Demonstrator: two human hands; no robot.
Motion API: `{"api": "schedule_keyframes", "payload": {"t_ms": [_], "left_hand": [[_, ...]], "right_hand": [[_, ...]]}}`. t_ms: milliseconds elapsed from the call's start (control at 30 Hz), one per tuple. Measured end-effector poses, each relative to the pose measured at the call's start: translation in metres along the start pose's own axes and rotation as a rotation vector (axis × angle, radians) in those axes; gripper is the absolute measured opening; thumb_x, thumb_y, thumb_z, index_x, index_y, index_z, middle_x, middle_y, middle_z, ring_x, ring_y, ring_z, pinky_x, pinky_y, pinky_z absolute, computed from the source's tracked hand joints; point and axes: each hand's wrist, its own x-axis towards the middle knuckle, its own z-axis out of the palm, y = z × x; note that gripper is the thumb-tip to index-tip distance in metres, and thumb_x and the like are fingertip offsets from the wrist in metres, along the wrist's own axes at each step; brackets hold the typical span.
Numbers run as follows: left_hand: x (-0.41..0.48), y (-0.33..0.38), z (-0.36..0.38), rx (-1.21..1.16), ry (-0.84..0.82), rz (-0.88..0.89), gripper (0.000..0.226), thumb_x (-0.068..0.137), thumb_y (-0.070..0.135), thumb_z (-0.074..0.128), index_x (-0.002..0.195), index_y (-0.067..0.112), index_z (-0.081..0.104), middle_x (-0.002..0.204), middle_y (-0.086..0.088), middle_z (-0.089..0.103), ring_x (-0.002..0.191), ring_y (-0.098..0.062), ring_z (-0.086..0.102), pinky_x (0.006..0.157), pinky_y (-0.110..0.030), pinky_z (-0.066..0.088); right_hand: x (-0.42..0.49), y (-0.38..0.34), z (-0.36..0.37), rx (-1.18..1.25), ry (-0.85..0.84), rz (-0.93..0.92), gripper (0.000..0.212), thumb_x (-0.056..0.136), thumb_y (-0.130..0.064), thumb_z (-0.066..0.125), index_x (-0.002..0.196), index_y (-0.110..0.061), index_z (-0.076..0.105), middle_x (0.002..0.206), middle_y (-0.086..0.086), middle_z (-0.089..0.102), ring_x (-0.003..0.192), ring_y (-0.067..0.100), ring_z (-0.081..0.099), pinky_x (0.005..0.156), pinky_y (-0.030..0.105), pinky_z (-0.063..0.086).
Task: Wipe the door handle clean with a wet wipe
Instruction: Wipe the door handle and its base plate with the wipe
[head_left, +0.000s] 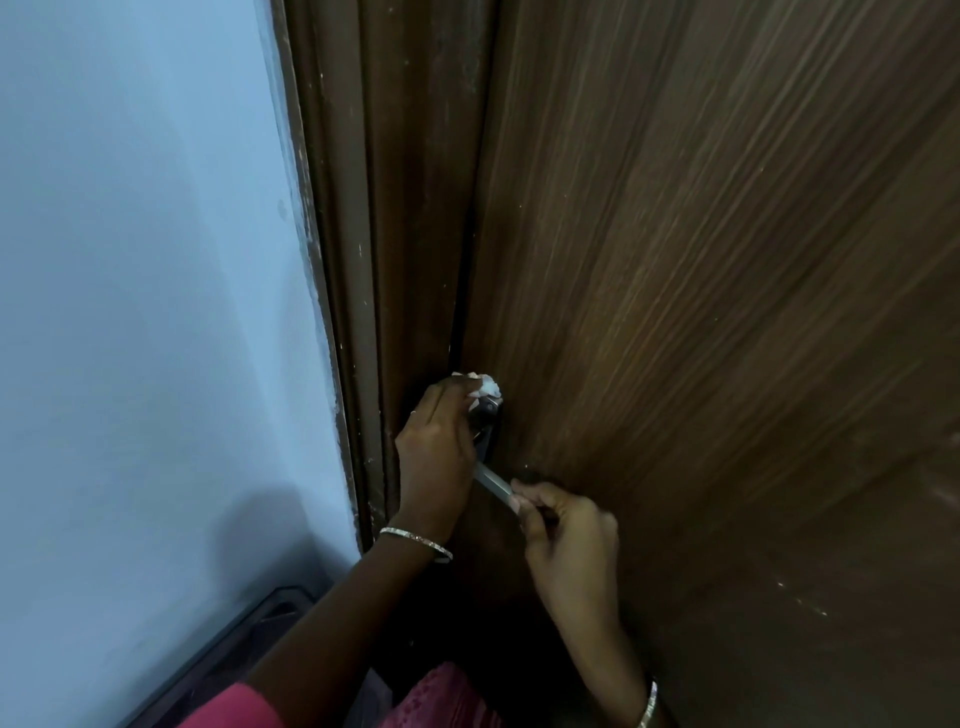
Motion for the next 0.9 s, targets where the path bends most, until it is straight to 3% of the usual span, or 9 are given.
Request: {"api": "schedule_keyframes", "payload": {"t_ms": [167, 233, 433, 667, 800, 900], "left_hand": [[0.005, 0.006, -0.001, -0.016, 0.028, -0.084, 0.028, 0.091, 0.010, 0.049, 0.109, 0.008, 0.070, 0.105, -0.006, 0.073, 0.094, -0.019, 0.069, 0.083, -0.033, 0.057], [0.005, 0.006, -0.002, 0.004, 0.018, -0.104, 0.029, 0.092, 0.015, 0.049, 0.110, 0.008, 0.070, 0.099, -0.008, 0.074, 0.087, -0.020, 0.071, 0.078, -0.030, 0.057], [-0.005, -0.012, -0.002, 0.122, -0.082, -0.276, 0.017, 0.094, 0.017, 0.058, 0.104, 0.013, 0.072, 0.081, -0.011, 0.074, 0.069, -0.028, 0.068, 0.060, -0.021, 0.038], [-0.008, -0.018, -0.002, 0.152, -0.139, -0.272, 0.016, 0.095, 0.017, 0.055, 0.095, 0.012, 0.070, 0.080, -0.009, 0.072, 0.069, -0.029, 0.067, 0.058, -0.026, 0.044], [-0.009, -0.020, 0.000, 0.121, -0.144, -0.331, 0.018, 0.095, 0.017, 0.054, 0.098, 0.012, 0.071, 0.084, -0.010, 0.073, 0.076, -0.032, 0.067, 0.066, -0.035, 0.051], [-0.013, -0.021, -0.001, 0.072, -0.122, -0.372, 0.020, 0.095, 0.022, 0.054, 0.099, 0.015, 0.072, 0.080, -0.007, 0.073, 0.071, -0.027, 0.067, 0.062, -0.028, 0.046]], "right_hand": [[0.000, 0.002, 0.001, 0.023, 0.001, 0.012, 0.016, 0.090, -0.018, 0.070, 0.102, -0.026, 0.078, 0.096, -0.016, 0.077, 0.085, 0.000, 0.073, 0.079, 0.031, 0.061], [0.001, 0.002, 0.002, 0.060, 0.001, 0.030, 0.016, 0.090, -0.016, 0.070, 0.100, -0.026, 0.078, 0.092, -0.016, 0.077, 0.079, -0.001, 0.072, 0.075, 0.032, 0.062], [-0.002, 0.001, 0.006, 0.125, 0.020, 0.035, 0.017, 0.090, -0.011, 0.070, 0.100, -0.022, 0.078, 0.093, -0.013, 0.077, 0.074, 0.001, 0.072, 0.071, 0.033, 0.063], [-0.002, 0.000, 0.007, 0.149, 0.024, 0.035, 0.018, 0.089, -0.008, 0.070, 0.099, -0.020, 0.078, 0.090, -0.015, 0.076, 0.070, 0.002, 0.072, 0.069, 0.035, 0.063], [-0.005, -0.001, 0.007, 0.167, 0.043, 0.035, 0.018, 0.089, -0.005, 0.069, 0.096, -0.018, 0.078, 0.091, -0.015, 0.076, 0.070, 0.002, 0.072, 0.068, 0.034, 0.063], [-0.006, -0.001, 0.007, 0.158, 0.053, 0.020, 0.019, 0.089, -0.005, 0.068, 0.095, -0.019, 0.078, 0.094, -0.013, 0.077, 0.069, 0.000, 0.072, 0.066, 0.031, 0.063]]}}
